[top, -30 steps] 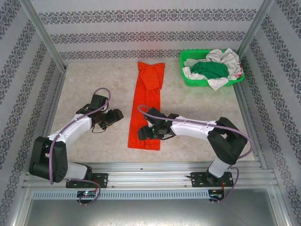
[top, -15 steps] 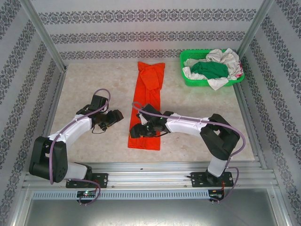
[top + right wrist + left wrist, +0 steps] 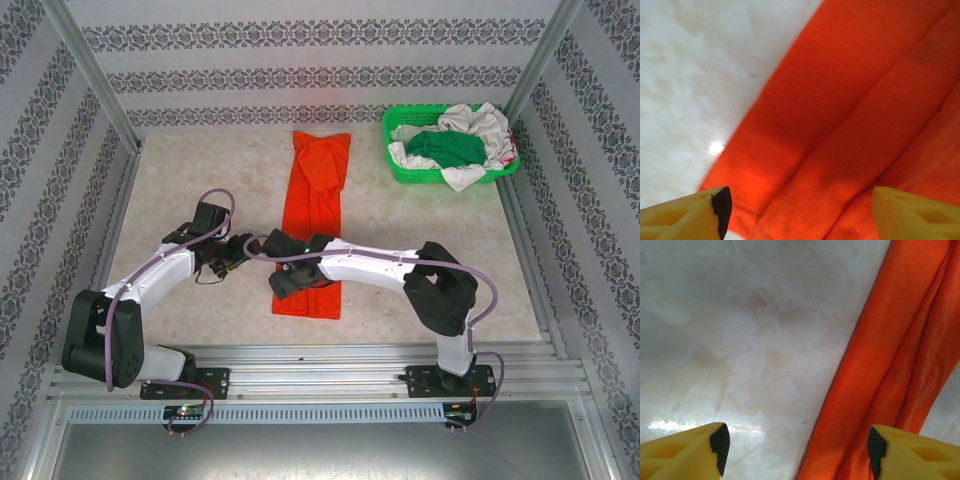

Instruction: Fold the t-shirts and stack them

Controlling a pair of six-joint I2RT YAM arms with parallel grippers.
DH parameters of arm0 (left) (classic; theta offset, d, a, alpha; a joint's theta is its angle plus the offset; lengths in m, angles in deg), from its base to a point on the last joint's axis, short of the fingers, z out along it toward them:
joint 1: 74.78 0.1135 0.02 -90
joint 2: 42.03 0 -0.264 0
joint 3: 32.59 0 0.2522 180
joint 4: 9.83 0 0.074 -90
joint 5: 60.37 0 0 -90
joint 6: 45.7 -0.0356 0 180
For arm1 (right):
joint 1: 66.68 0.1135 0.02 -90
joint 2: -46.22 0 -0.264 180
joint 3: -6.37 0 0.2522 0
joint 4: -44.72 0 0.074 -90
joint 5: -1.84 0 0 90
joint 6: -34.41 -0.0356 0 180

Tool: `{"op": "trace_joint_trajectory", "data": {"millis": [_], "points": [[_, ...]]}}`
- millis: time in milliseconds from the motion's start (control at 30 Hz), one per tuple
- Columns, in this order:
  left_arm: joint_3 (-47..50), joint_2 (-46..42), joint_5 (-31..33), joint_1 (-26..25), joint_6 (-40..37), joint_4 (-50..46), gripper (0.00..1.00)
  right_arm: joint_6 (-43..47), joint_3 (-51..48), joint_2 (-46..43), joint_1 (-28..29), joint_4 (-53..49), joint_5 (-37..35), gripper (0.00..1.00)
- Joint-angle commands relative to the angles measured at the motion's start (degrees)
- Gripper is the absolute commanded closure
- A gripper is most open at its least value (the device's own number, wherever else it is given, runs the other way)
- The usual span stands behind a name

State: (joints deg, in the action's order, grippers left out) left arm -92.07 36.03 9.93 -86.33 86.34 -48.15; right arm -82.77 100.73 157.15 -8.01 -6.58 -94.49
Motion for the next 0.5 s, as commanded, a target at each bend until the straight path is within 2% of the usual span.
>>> {"op": "trace_joint_trajectory", "data": {"millis": [0,133,233,467], "points": [[0.4,-1.1,-0.2,0.5,0.1,0.3,0.26,1.4,1.6,2.5,0.5,-7.0,-8.8,0.27],[0.3,-1.3,0.0,0.5,0.0,-0.1,0.27,1.2,2.2,3.5,0.7,-9.3,-12.6,0.27],[0.2,-1.3,-0.1,0.5,0.2,0.1,0.26,2.4,0.1,1.4,0.7,-7.5,-12.0,0.27],[-0.3,-0.5,-0.1,0.5,0.2,0.3,0.27,17.1,-12.4,-8.4,1.8,9.6,3.6,0.25]]}}
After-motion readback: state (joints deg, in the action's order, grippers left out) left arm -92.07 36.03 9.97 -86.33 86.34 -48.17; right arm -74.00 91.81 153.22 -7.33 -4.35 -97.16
